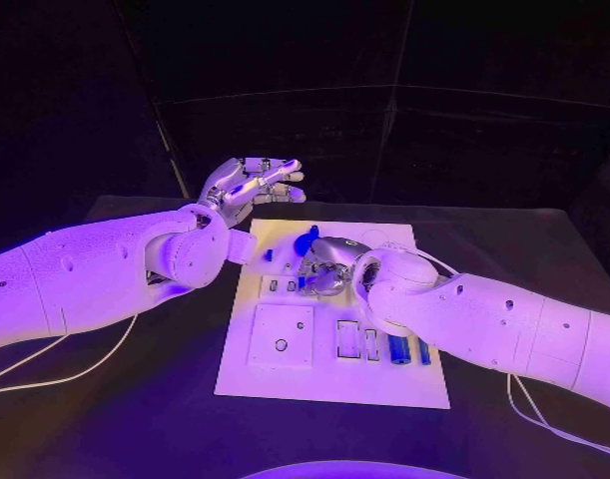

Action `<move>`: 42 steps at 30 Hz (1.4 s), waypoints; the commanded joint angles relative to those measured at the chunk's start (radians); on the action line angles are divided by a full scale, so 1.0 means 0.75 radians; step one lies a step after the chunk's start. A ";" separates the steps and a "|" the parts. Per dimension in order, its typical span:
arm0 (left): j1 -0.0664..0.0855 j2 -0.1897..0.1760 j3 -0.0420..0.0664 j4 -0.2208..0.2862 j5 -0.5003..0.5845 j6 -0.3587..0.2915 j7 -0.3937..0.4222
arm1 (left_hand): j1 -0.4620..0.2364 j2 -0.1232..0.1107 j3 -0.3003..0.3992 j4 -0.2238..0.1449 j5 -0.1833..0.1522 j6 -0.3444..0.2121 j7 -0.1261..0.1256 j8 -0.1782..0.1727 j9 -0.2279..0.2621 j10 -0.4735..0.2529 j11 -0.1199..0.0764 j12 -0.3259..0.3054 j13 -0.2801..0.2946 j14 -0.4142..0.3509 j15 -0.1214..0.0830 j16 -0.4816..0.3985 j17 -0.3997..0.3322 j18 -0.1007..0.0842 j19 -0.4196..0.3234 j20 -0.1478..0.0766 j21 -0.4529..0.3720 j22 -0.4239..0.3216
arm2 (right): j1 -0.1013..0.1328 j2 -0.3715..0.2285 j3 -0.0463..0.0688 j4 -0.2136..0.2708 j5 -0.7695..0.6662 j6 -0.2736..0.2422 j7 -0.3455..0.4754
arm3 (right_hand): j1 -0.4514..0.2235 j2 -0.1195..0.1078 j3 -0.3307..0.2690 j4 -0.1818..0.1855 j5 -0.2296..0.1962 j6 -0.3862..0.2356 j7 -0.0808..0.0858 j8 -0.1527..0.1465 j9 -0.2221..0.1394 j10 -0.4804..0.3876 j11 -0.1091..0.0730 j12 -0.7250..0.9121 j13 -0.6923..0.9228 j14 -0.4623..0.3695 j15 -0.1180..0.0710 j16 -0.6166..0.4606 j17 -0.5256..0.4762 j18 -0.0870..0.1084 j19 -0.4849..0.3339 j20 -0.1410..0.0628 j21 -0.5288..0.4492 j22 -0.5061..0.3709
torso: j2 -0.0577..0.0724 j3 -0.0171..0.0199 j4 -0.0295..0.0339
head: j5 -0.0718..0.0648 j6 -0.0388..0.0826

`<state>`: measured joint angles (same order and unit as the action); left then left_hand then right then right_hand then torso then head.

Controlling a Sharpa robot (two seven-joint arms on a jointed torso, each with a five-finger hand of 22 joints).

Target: Assemble the parts on the task board

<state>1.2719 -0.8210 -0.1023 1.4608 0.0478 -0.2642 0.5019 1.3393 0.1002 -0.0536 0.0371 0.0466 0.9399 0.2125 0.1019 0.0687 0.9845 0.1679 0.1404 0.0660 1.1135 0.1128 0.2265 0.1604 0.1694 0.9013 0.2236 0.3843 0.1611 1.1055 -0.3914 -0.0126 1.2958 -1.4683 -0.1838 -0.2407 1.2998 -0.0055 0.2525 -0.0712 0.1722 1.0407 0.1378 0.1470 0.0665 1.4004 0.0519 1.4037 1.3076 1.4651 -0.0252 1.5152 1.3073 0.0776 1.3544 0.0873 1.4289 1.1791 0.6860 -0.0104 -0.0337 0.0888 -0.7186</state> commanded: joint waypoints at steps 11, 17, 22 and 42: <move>0.002 0.000 0.001 0.000 -0.007 0.019 0.002 | -0.004 0.007 -0.002 -0.010 0.004 0.003 0.011 -0.004 -0.002 0.006 0.002 -0.006 -0.002 0.004 0.004 -0.004 0.003 0.016 0.007 0.002 0.007 0.001 | -0.006 -0.001 -0.006 -0.002 -0.026 0.039 -0.044 | -0.035 -0.036 -0.001 0.002 -0.015 -0.036 0.011 -0.017 0.000 -0.027 0.012 -0.019 0.013 0.098 0.015 -0.010 0.145 0.004 -0.011 0.009 -0.011 -0.012 | 0.001 -0.0006 0.0009 | -0.001 -0.004; 0.002 0.000 0.001 0.000 -0.007 0.021 0.000 | -0.005 0.007 -0.002 -0.010 0.004 0.003 0.011 -0.005 -0.003 0.006 0.002 -0.007 -0.002 0.004 0.005 -0.005 0.003 0.016 0.007 0.002 0.007 0.001 | -0.006 0.000 -0.006 -0.002 -0.027 0.028 -0.049 | -0.051 -0.051 -0.013 0.008 -0.008 -0.051 0.016 -0.023 0.000 -0.037 0.016 -0.028 0.002 0.096 0.020 -0.014 0.137 0.007 -0.018 0.013 -0.017 -0.024 | 0.000 -0.0005 0.0014 | -0.002 -0.005; 0.002 0.000 0.001 0.000 -0.007 0.022 0.000 | -0.005 0.007 -0.002 -0.010 0.004 0.003 0.011 -0.005 -0.003 0.006 0.002 -0.007 -0.002 0.004 0.005 -0.005 0.003 0.016 0.007 0.002 0.007 0.001 | -0.007 0.001 -0.006 -0.002 -0.028 0.018 -0.050 | -0.055 -0.057 -0.018 0.010 -0.005 -0.062 0.019 -0.028 -0.001 -0.043 0.019 -0.033 -0.004 0.095 0.022 -0.015 0.136 0.007 -0.020 0.016 -0.019 -0.028 | 0.000 -0.0003 0.0006 | -0.001 -0.006; 0.002 0.000 0.001 -0.002 -0.007 0.028 -0.003 | -0.006 0.007 -0.003 -0.010 0.004 0.002 0.012 -0.006 -0.003 0.005 0.003 -0.008 -0.002 0.004 0.005 -0.006 0.003 0.016 0.006 0.002 0.007 0.001 | -0.008 -0.007 -0.006 0.017 -0.029 -0.108 -0.016 | -0.082 -0.109 -0.191 0.089 -0.016 -0.280 0.075 -0.104 -0.001 -0.219 0.072 -0.161 -0.191 0.088 0.067 -0.030 0.110 0.023 -0.067 0.057 -0.063 -0.114 | 0.000 0.0005 0.0004 | -0.003 -0.005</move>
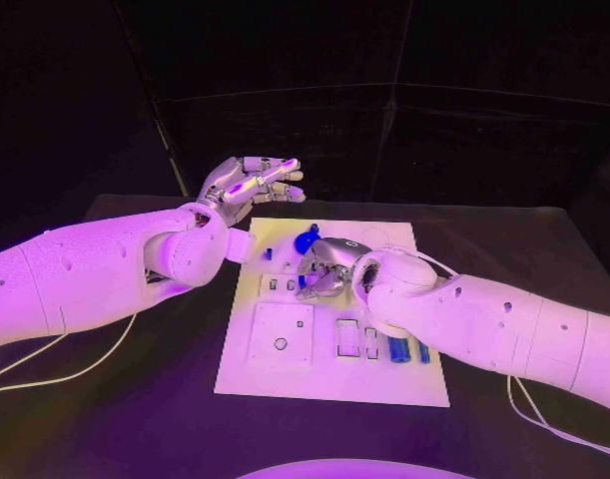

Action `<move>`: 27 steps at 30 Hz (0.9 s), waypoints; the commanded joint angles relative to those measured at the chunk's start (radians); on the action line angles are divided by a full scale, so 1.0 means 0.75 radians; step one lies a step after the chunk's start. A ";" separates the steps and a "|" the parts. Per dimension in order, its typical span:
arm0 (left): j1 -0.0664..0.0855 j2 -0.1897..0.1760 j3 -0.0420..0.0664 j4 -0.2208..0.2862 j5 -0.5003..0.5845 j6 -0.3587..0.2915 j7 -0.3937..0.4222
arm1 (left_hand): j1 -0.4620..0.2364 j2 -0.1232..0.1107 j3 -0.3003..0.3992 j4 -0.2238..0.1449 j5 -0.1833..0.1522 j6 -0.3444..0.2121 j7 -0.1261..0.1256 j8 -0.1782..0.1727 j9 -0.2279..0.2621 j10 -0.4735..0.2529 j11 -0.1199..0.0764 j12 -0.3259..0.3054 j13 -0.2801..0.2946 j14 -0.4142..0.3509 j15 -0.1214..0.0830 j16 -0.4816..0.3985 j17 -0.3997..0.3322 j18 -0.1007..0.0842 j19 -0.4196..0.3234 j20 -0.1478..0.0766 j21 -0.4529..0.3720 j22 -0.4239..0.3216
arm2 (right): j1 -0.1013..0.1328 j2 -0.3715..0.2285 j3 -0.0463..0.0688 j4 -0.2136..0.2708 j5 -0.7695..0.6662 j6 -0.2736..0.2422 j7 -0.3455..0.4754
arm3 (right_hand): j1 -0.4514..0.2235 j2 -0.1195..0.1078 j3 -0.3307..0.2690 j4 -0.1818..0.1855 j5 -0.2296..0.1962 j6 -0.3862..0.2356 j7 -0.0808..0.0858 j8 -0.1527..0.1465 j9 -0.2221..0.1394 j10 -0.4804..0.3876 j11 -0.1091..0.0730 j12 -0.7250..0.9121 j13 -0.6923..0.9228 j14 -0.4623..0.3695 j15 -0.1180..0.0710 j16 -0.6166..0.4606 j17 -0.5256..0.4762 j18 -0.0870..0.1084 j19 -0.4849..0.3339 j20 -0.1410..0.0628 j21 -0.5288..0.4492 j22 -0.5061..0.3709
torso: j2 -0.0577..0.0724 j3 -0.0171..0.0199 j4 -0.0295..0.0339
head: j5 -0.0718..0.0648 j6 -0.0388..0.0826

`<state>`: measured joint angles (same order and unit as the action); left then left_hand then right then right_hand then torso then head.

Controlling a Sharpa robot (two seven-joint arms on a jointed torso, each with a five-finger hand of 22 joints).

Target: Assemble the parts on the task board

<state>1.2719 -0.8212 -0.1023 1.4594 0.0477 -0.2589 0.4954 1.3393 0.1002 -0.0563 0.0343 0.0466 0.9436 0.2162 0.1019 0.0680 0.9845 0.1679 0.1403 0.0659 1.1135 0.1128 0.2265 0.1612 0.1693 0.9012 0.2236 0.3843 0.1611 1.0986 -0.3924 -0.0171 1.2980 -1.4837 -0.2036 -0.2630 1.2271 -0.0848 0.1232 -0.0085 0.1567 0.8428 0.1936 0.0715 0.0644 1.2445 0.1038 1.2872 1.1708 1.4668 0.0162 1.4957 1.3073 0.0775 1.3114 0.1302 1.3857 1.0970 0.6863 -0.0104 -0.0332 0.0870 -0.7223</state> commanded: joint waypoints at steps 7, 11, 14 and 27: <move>0.002 0.000 0.001 -0.004 -0.006 0.026 0.005 | -0.007 0.007 0.000 -0.007 0.004 -0.003 0.007 -0.007 -0.002 0.005 0.004 -0.009 -0.002 0.004 0.006 -0.007 0.003 0.016 0.006 0.002 0.007 0.001 | -0.006 -0.045 0.001 0.080 -0.004 -0.207 0.078 | 0.036 0.002 -0.037 0.015 0.024 -0.026 0.003 0.003 0.004 -0.003 0.005 0.007 -0.001 0.085 0.014 -0.005 0.110 0.023 -0.006 0.004 -0.005 -0.001 | -0.001 0.0007 -0.0007 | -0.001 0.001; 0.002 -0.003 0.001 -0.008 -0.007 0.035 0.004 | -0.005 0.012 0.003 -0.010 0.004 0.011 -0.004 -0.004 0.000 0.019 -0.004 -0.008 0.000 0.013 0.001 -0.009 0.007 0.018 0.010 0.001 0.011 0.001 | -0.007 -0.091 0.001 0.145 0.008 -0.279 0.124 | 0.053 0.002 -0.053 0.022 0.045 -0.025 0.003 0.012 0.006 0.006 0.005 0.018 0.006 0.086 0.015 -0.004 0.112 0.022 -0.002 0.005 -0.002 0.004 | -0.001 0.0002 -0.0027 | -0.001 0.003; 0.002 -0.007 0.001 -0.012 -0.016 0.041 -0.003 | -0.008 0.015 0.002 -0.013 0.004 0.032 -0.014 -0.001 0.000 0.044 -0.016 -0.007 0.000 0.064 -0.015 0.008 0.022 0.021 0.040 -0.011 0.031 0.009 | -0.006 -0.137 0.002 0.199 0.048 -0.307 0.167 | 0.057 -0.001 -0.062 0.027 0.052 -0.025 0.003 0.016 0.006 0.004 0.005 0.018 0.002 0.085 0.015 -0.005 0.110 0.022 -0.002 0.005 -0.003 0.002 | -0.004 -0.0025 -0.0041 | -0.005 0.004; 0.003 -0.048 0.001 -0.040 -0.410 0.084 -0.296 | -0.109 -0.023 -0.097 0.053 0.009 0.167 -0.128 0.034 0.020 0.484 -0.184 0.244 0.185 0.569 -0.206 1.306 1.241 -0.006 0.522 -0.208 0.567 0.348 | 0.082 -0.463 0.008 0.410 0.439 -0.172 0.325 | 0.091 0.036 -0.084 0.041 0.067 0.023 -0.012 0.056 0.013 -0.002 -0.007 0.017 -0.014 0.074 0.006 -0.027 0.068 0.035 -0.040 -0.002 -0.034 -0.063 | -0.014 -0.0010 -0.0011 | 0.004 0.007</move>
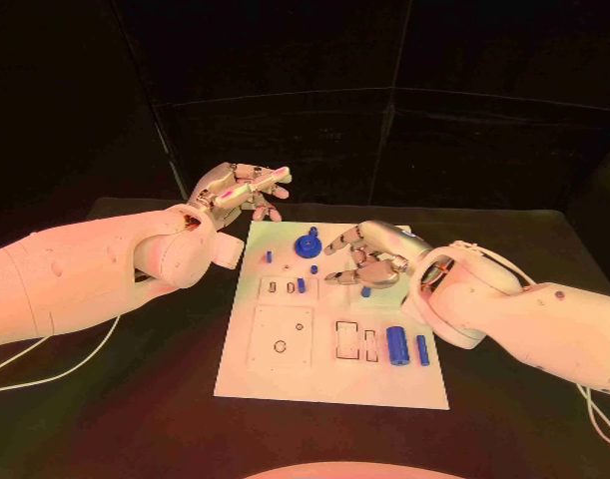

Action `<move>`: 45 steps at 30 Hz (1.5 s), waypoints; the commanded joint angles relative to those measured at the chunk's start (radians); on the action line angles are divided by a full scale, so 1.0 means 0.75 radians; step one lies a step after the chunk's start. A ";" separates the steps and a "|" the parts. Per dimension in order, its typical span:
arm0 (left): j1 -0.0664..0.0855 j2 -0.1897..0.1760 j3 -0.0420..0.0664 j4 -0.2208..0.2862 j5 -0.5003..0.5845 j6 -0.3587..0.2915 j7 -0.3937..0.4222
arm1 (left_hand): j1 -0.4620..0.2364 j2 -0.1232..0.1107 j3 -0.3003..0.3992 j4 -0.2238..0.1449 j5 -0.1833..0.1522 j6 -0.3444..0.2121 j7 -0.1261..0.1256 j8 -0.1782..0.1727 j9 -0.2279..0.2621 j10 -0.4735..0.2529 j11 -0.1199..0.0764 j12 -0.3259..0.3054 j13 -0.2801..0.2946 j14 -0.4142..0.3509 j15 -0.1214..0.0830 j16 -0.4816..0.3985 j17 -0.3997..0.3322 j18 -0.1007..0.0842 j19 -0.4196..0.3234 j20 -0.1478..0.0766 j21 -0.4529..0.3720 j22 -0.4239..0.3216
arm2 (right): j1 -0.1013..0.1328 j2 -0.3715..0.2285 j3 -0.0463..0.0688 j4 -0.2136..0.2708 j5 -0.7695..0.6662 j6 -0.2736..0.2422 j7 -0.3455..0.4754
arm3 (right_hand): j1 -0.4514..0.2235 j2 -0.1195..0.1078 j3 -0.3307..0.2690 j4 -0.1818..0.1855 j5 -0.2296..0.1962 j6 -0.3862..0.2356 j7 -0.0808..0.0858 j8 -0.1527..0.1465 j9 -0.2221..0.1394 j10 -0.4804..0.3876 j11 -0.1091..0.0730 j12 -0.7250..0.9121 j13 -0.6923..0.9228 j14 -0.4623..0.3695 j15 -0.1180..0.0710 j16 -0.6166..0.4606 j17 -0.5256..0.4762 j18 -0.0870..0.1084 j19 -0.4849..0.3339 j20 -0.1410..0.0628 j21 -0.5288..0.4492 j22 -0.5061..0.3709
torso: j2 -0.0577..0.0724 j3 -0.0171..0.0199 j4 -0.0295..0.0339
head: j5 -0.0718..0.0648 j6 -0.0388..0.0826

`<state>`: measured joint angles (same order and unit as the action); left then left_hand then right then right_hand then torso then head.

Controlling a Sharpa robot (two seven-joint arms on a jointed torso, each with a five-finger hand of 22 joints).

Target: Assemble the parts on the task board

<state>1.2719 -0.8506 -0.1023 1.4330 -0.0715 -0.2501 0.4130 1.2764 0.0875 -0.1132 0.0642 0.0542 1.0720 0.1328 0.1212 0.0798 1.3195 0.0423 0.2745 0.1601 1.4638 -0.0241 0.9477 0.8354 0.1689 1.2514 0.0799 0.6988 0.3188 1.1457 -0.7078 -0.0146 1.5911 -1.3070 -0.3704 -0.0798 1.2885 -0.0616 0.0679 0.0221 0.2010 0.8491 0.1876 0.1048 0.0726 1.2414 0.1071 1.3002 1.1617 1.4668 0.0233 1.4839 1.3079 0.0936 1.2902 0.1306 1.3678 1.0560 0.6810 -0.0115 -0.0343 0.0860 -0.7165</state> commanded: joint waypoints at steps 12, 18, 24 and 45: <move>0.037 -0.022 0.001 0.021 -0.912 0.393 -0.811 | -0.156 0.052 -0.161 0.208 -0.005 -0.152 -0.053 0.383 0.238 -0.126 -0.031 1.123 1.043 0.143 -0.041 0.831 0.980 -0.113 0.254 -0.039 0.812 1.028 | 0.108 -0.174 0.021 -0.053 0.625 0.046 0.095 | 0.015 0.028 -0.021 0.011 0.020 0.029 -0.011 0.028 0.002 0.001 -0.019 -0.004 -0.014 0.060 -0.011 -0.042 0.011 0.024 -0.042 -0.010 -0.038 -0.067 | -0.035 0.0202 0.0059 | 0.012 -0.007; 0.056 0.047 0.001 0.001 -1.055 0.547 -1.098 | -0.165 0.056 -0.203 0.250 -0.006 -0.210 -0.063 0.518 0.325 -0.122 -0.042 1.190 1.106 0.143 -0.047 0.831 0.980 -0.124 0.273 -0.046 0.851 1.096 | 0.123 -0.170 0.022 -0.113 0.706 0.016 0.130 | 0.021 0.037 -0.026 0.014 0.034 0.022 -0.011 0.029 -0.001 -0.013 -0.020 -0.017 -0.034 0.054 -0.014 -0.057 -0.013 0.029 -0.057 -0.013 -0.054 -0.097 | -0.046 0.0270 0.0088 | 0.013 -0.012; 0.069 0.134 -0.009 -0.049 -1.140 0.578 -1.242 | -0.142 0.064 -0.206 0.243 -0.006 -0.248 -0.064 0.573 0.363 -0.134 -0.045 1.195 1.104 0.139 -0.050 0.823 0.967 -0.124 0.274 -0.049 0.850 1.097 | 0.130 -0.159 0.023 -0.144 0.727 0.005 0.123 | 0.023 0.042 -0.034 0.018 0.052 0.012 -0.011 0.028 -0.004 -0.014 -0.020 -0.019 -0.039 0.053 -0.015 -0.064 -0.020 0.030 -0.058 -0.014 -0.061 -0.105 | -0.052 0.0308 0.0070 | 0.018 -0.020; 0.077 0.319 -0.020 -0.162 -1.212 0.593 -1.346 | -0.153 0.070 -0.233 0.254 -0.006 -0.291 -0.075 0.687 0.437 -0.114 -0.053 1.238 1.146 0.143 -0.056 0.831 0.980 -0.130 0.283 -0.054 0.870 1.135 | 0.137 -0.133 0.023 -0.187 0.734 -0.031 0.078 | 0.013 0.044 -0.058 0.036 0.102 0.003 -0.011 0.033 -0.005 -0.009 -0.021 -0.019 -0.046 0.053 -0.016 -0.077 -0.035 0.032 -0.059 -0.016 -0.073 -0.122 | -0.048 0.0289 0.0075 | 0.020 -0.039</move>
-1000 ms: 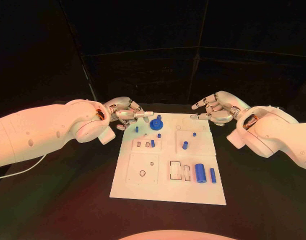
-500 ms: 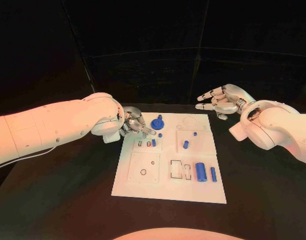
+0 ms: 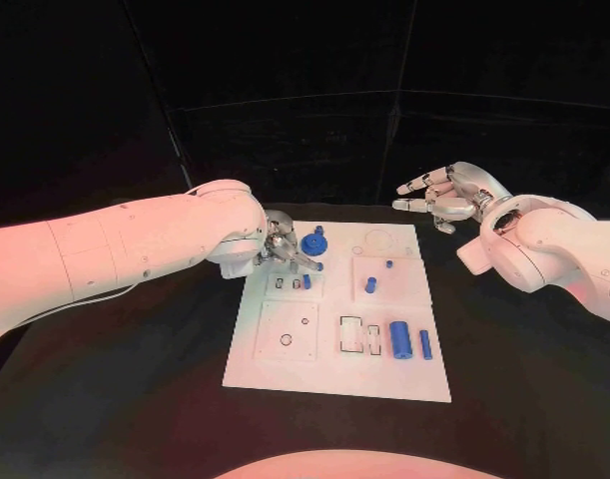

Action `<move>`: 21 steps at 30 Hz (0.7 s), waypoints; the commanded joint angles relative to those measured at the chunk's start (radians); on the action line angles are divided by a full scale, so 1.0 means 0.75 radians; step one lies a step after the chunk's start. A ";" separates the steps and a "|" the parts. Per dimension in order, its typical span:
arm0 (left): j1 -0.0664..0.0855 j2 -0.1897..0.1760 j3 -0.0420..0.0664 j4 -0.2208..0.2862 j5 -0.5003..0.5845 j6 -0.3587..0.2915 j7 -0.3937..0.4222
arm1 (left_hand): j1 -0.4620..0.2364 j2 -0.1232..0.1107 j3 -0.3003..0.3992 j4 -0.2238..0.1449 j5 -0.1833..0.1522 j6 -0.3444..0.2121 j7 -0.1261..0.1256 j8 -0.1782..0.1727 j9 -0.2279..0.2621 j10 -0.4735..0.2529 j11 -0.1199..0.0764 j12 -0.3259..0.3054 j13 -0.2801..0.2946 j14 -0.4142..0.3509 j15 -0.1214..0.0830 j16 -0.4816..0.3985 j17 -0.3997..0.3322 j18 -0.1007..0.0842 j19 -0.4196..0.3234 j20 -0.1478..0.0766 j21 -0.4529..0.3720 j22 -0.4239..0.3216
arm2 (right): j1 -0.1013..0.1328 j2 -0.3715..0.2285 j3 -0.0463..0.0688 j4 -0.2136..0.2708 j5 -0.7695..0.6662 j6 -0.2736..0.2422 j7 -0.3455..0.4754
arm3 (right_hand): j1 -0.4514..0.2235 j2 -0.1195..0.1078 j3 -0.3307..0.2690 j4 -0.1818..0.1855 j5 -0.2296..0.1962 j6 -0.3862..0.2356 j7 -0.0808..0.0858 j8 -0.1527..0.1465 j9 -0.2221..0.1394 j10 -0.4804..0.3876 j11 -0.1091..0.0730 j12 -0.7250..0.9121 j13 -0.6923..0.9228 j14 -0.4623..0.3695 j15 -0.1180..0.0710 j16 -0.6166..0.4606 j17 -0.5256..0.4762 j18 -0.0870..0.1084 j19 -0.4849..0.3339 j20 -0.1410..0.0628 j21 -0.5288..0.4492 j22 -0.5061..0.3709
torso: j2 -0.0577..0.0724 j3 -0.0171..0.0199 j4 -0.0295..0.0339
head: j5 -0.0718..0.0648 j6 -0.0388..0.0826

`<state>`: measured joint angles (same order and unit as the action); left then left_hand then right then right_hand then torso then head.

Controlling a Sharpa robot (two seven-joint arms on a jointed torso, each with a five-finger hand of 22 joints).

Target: Assemble the parts on the task board

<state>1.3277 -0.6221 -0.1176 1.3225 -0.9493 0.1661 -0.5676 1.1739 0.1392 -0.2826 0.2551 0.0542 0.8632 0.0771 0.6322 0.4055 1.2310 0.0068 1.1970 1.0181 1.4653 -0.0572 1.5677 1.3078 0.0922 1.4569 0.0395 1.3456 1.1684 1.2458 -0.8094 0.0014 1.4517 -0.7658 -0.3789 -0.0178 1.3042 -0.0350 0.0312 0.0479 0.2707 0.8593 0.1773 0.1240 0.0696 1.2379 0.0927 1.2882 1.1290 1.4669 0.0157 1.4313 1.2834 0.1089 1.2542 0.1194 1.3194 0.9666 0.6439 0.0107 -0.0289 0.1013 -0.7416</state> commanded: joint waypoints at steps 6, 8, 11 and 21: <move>0.002 0.050 0.000 -0.049 -0.064 0.065 -0.047 | -0.022 0.000 -0.013 0.004 -0.007 -0.019 -0.001 0.014 0.008 0.001 -0.006 0.007 -0.001 0.141 -0.012 0.004 0.351 -0.028 0.009 -0.001 0.009 0.005 | 0.004 0.006 0.001 -0.009 0.012 -0.018 -0.010 | -0.009 0.009 -0.011 0.003 0.010 -0.011 0.003 0.008 -0.001 -0.004 -0.002 -0.003 -0.003 0.053 -0.006 -0.007 -0.003 0.012 -0.012 -0.001 -0.009 -0.004 | 0.000 -0.0023 -0.0014 | -0.002 -0.013; 0.002 0.060 -0.001 -0.057 -0.066 0.074 -0.048 | -0.022 0.000 -0.013 0.004 -0.007 -0.019 -0.001 0.014 0.008 0.001 -0.006 0.007 -0.001 0.141 -0.012 0.004 0.351 -0.028 0.009 -0.001 0.009 0.005 | 0.004 0.008 0.001 -0.012 0.012 -0.014 -0.012 | -0.009 0.009 -0.011 0.003 0.011 -0.011 0.003 0.008 -0.001 -0.004 -0.002 -0.003 -0.003 0.053 -0.006 -0.007 -0.003 0.012 -0.012 -0.001 -0.010 -0.004 | 0.000 -0.0015 0.0000 | 0.005 -0.016; 0.002 0.072 -0.001 -0.068 -0.068 0.087 -0.050 | -0.023 0.000 -0.013 0.004 -0.006 -0.020 -0.001 0.015 0.009 0.003 -0.006 0.009 0.002 0.141 -0.012 0.004 0.351 -0.028 0.009 -0.001 0.010 0.006 | 0.004 0.010 0.001 -0.017 0.012 -0.006 -0.010 | -0.017 0.011 -0.017 0.011 0.015 -0.011 0.003 0.010 -0.001 -0.005 -0.002 -0.004 -0.006 0.052 -0.006 -0.010 -0.007 0.013 -0.014 -0.001 -0.013 -0.010 | 0.000 -0.0015 0.0001 | 0.005 -0.020; 0.000 0.105 -0.009 -0.099 -0.069 0.115 -0.052 | -0.017 -0.001 -0.014 0.000 -0.006 -0.024 -0.002 0.023 0.015 0.011 -0.007 0.020 0.016 0.141 -0.013 0.004 0.351 -0.030 0.012 -0.001 0.017 0.019 | 0.004 0.017 0.001 -0.025 0.012 0.003 -0.009 | -0.028 0.015 -0.030 0.027 0.015 -0.016 0.004 0.011 -0.001 -0.007 -0.001 -0.005 -0.010 0.053 -0.005 -0.012 -0.008 0.014 -0.015 -0.001 -0.018 -0.017 | 0.000 -0.0020 -0.0018 | 0.002 -0.029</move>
<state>1.3273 -0.5449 -0.1246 1.2503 -0.9893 0.2251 -0.5970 1.1641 0.1384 -0.2882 0.2550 0.0542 0.8502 0.0765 0.6439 0.4157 1.2347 0.0032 1.2084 1.0290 1.4652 -0.0571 1.5677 1.3076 0.0765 1.4569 0.0395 1.3558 1.1814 1.2463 -0.7971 0.0013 1.4332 -0.7605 -0.3804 -0.0278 1.2936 -0.0244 0.0124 0.0668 0.2767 0.8557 0.1810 0.1279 0.0697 1.2379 0.0928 1.2882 1.1226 1.4669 0.0158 1.4259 1.2779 0.1088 1.2471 0.1196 1.3088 0.9550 0.6444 0.0094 -0.0294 0.1033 -0.7618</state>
